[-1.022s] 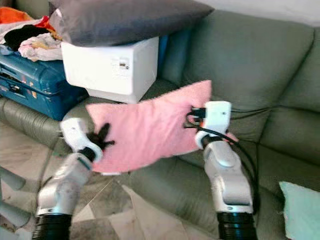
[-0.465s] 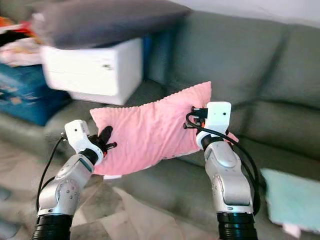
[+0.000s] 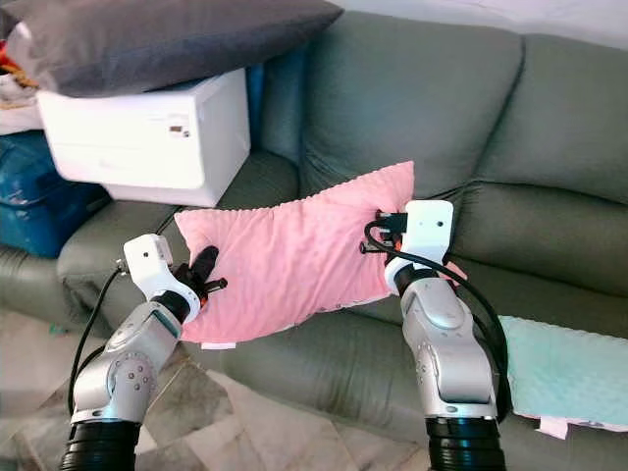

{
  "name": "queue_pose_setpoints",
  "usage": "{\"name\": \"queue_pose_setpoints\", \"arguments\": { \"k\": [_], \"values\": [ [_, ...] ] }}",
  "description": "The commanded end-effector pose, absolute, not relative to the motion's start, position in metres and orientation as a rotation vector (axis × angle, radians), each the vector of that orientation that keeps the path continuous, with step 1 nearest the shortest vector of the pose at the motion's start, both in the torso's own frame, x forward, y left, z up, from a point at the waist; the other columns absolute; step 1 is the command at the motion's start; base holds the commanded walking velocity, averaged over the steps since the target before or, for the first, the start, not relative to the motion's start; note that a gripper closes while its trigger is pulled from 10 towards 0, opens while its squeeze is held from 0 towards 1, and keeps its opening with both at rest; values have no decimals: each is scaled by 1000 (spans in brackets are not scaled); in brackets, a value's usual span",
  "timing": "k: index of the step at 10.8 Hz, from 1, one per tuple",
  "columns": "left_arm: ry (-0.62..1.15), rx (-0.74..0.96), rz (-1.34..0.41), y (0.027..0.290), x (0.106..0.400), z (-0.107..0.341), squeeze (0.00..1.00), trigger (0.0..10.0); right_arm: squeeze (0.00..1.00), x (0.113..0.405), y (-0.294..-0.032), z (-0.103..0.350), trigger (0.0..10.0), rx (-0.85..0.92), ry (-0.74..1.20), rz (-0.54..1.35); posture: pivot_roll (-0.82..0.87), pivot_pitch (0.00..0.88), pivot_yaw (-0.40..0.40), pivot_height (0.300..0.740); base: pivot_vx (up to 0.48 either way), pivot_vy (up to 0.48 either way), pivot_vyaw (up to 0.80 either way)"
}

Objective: Move the pillow to the sofa

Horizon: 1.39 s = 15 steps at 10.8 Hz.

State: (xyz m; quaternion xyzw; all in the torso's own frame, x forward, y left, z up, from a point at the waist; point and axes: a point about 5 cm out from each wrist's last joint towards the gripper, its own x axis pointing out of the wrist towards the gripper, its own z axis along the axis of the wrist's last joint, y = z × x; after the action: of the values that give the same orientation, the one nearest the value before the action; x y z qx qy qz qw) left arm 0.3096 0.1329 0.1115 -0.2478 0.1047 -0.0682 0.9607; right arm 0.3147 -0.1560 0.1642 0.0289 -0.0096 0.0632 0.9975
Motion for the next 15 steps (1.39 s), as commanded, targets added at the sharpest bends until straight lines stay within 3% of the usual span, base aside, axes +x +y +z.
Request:
{"name": "queue_pose_setpoints", "arguments": {
  "k": [1, 11, 15],
  "values": [
    [203, -472, -138, 132, 313, 115, 0, 10000, 0, 315, -155, 175, 10000, 52, -60, 131, -175, 0, -24, 740, 0, 0, -788],
    [231, -498, -138, 132, 313, 110, 0, 10000, 0, 314, -155, 174, 10000, 50, -55, 131, -176, 0, -23, 740, 0, 0, -765],
    [243, -510, -132, 130, 313, 110, 0, 10000, 0, 313, -155, 174, 10000, 55, -60, 135, -176, 0, -27, 740, 0, 0, 0]
  ]
}}
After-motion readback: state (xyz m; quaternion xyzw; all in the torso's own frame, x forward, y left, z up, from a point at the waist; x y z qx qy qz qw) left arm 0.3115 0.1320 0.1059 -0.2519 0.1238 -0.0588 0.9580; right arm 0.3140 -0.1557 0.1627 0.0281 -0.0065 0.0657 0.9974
